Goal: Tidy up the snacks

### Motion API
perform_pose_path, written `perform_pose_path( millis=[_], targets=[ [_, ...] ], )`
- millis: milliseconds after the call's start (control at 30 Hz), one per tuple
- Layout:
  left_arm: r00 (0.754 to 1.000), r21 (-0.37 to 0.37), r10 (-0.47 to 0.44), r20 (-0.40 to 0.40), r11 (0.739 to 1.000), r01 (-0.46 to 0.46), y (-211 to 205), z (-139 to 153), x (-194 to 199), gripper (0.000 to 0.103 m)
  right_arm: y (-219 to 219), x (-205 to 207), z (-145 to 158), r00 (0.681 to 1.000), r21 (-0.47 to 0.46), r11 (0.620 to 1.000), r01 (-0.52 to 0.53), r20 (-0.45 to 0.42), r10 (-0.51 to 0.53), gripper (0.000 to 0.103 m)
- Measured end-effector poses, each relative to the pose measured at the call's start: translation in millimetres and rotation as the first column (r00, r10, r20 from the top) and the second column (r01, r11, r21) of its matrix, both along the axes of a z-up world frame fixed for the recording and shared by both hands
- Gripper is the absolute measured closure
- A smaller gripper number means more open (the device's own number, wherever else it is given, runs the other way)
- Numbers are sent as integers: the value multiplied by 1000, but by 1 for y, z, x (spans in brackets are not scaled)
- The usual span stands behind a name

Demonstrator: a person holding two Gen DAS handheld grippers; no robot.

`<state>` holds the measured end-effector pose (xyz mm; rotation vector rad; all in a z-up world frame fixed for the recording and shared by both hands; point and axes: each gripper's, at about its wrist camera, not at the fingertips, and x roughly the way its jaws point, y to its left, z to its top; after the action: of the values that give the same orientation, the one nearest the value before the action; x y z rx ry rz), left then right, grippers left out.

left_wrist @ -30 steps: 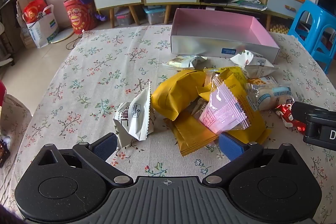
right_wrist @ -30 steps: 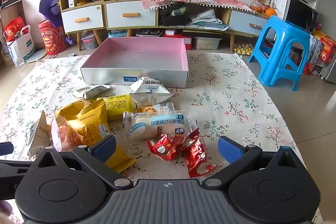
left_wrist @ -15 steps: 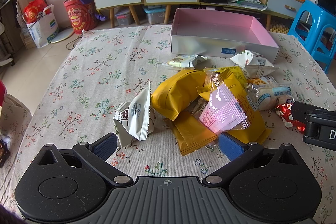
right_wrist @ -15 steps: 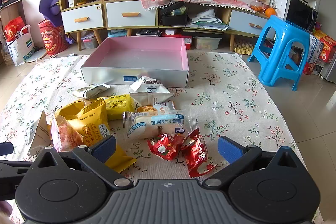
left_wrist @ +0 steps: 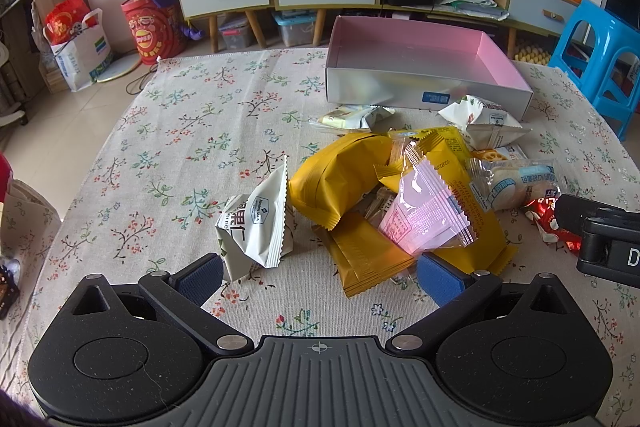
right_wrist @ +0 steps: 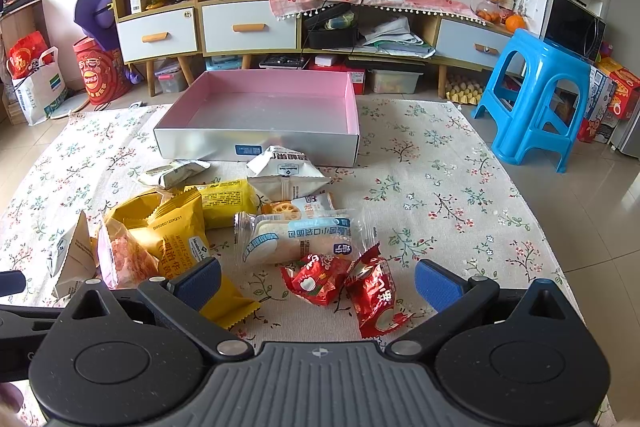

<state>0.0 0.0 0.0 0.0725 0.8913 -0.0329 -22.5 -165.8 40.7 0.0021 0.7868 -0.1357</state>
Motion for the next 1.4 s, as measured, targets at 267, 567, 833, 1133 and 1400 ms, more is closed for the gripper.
perform_pose_path(
  millis=[267,567,833,1133,1400],
  targets=[
    [1000,0,0,0,1000,0,0,0,0,0,0,0,-1,1000,0,1000,0,0,0,10],
    [1000,0,0,0,1000,0,0,0,0,0,0,0,-1,1000,-3,1000,1,1,-1,10],
    [1000,0,-1,-1,1000,1,0,0,0,0,-2,0,2,1000,1,1000,5,-4,-5,10],
    [999,-18,-41,7,999,42,10,19,14,0,-3,4,33,1000,16,1000,-13,27,12,10],
    [995,-85,-88,-41,993,84,33,41,36,0,3,25,47,993,-74,991,-112,-37,110,10]
  ],
)
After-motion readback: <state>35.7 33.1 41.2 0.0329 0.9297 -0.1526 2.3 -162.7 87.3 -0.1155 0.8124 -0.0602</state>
